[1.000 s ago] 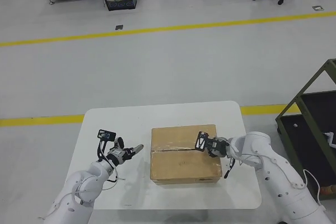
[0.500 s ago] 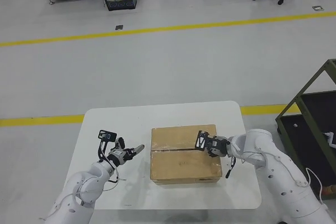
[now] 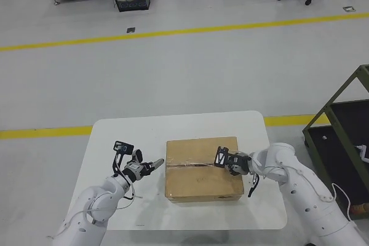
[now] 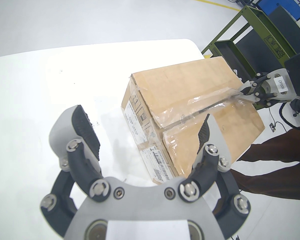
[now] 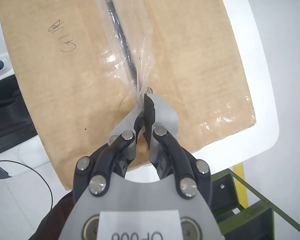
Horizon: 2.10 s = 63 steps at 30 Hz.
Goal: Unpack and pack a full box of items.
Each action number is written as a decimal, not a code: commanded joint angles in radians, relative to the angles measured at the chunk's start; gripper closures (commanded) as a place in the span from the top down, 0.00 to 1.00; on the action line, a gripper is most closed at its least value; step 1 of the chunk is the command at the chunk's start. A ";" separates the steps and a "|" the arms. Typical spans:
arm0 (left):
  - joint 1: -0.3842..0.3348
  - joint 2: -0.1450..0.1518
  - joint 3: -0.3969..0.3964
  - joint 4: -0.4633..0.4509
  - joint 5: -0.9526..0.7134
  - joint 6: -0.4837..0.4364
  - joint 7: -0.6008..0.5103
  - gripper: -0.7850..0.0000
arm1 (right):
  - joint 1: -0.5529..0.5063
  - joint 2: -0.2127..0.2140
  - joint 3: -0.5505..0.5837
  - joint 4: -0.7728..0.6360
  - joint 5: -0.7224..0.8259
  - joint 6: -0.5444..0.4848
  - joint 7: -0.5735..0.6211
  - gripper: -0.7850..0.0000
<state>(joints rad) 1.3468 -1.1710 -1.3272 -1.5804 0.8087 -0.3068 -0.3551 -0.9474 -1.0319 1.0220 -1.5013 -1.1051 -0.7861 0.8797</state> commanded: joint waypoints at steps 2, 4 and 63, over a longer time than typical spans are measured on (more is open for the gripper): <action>-0.007 -0.002 0.015 0.003 0.002 -0.005 0.004 1.00 | 0.011 -0.002 -0.011 0.013 0.003 0.000 -0.003 0.00; -0.012 -0.003 0.024 0.003 0.005 -0.011 0.007 0.89 | 0.017 -0.003 -0.016 0.018 0.002 0.000 -0.002 0.00; -0.134 -0.038 0.208 0.110 0.045 -0.027 0.013 0.00 | 0.057 0.029 -0.053 0.007 0.122 0.002 0.111 0.00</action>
<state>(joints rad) 1.2159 -1.2079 -1.1238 -1.4748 0.8527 -0.3359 -0.3471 -0.8912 -1.0033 0.9701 -1.4950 -0.9830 -0.7830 0.9903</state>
